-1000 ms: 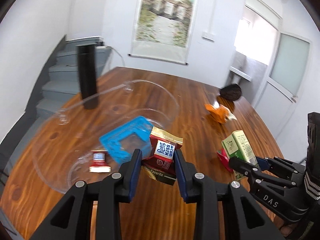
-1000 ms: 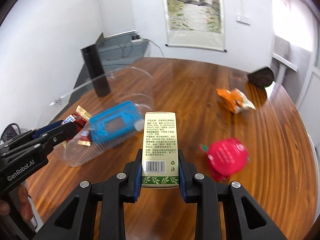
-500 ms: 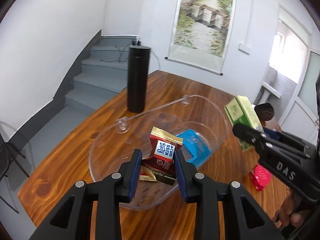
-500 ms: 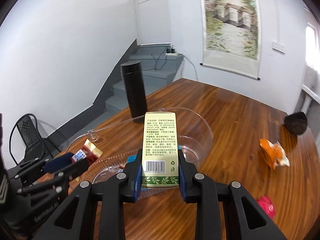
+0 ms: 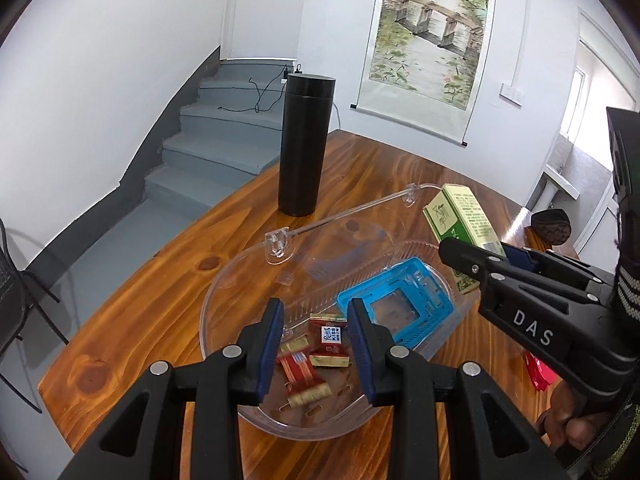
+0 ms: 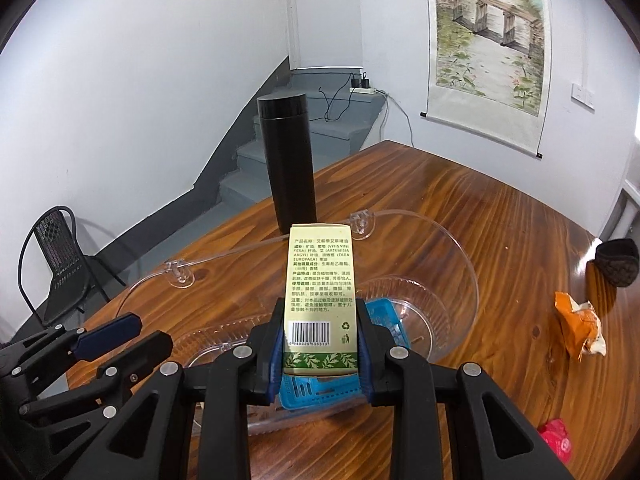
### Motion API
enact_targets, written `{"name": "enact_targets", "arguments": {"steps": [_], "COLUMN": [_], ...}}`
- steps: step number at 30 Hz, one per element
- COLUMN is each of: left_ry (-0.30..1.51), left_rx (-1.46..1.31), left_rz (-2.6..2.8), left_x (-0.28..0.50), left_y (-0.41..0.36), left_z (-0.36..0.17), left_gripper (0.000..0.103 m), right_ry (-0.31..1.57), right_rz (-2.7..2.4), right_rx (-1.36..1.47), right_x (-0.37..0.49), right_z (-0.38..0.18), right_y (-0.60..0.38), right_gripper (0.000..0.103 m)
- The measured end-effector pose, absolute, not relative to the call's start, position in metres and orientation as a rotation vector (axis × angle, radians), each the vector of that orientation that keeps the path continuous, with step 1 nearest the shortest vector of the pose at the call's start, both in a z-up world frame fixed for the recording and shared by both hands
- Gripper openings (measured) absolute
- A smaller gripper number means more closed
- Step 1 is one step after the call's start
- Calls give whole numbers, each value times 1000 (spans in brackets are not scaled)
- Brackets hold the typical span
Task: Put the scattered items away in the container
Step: 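Open the left tool to drop the chocolate while the right tool lowers the juice box into the container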
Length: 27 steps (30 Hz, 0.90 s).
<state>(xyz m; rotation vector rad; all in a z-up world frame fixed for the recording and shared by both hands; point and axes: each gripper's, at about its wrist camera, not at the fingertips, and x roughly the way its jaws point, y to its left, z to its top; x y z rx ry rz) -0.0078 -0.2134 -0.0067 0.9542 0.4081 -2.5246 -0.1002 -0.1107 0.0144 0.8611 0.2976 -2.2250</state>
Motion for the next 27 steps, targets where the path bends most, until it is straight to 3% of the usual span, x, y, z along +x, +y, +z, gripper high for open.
{"name": "enact_targets", "arguments": {"steps": [14, 27], "left_ry": [469, 464], "left_rx": [945, 926], "left_rz": [-2494, -2491], "left_x": [-1, -1], "left_y": [-231, -233], "left_z": [-10, -5], "left_gripper": [34, 34], "right_ry": [285, 326], "right_rz": [-2207, -2042], "right_rx": [960, 942], "right_x": [-119, -78], "right_z": [-10, -23], "right_y": [-125, -131], "right_gripper": [31, 31]}}
